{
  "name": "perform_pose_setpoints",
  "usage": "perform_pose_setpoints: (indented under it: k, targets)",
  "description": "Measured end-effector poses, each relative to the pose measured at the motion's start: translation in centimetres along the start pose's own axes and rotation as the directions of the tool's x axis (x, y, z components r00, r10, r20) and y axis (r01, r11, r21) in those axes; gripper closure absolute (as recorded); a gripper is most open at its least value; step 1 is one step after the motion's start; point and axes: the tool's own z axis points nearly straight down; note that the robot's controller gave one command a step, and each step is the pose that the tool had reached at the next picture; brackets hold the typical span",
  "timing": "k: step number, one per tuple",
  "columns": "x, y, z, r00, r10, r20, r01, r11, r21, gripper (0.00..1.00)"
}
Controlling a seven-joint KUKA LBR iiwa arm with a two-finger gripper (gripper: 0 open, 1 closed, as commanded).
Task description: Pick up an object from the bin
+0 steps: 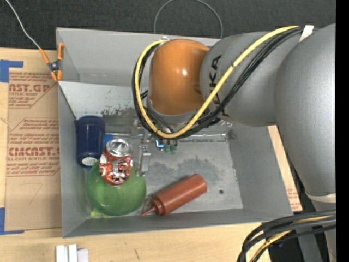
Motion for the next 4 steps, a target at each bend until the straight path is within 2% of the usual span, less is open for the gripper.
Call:
perform_pose_setpoints:
  k: [1, 2, 4]
  targets:
    - [3.1, 3.1, 8.6, 0.998, -0.068, 0.000, 0.068, 0.998, -0.001, 0.00]
    - [2.6, 5.5, 8.7, 0.942, -0.337, 0.001, 0.337, 0.942, 0.000, 1.00]
    - [2.6, 5.6, 8.7, 0.942, -0.337, 0.001, 0.337, 0.942, -0.001, 1.00]
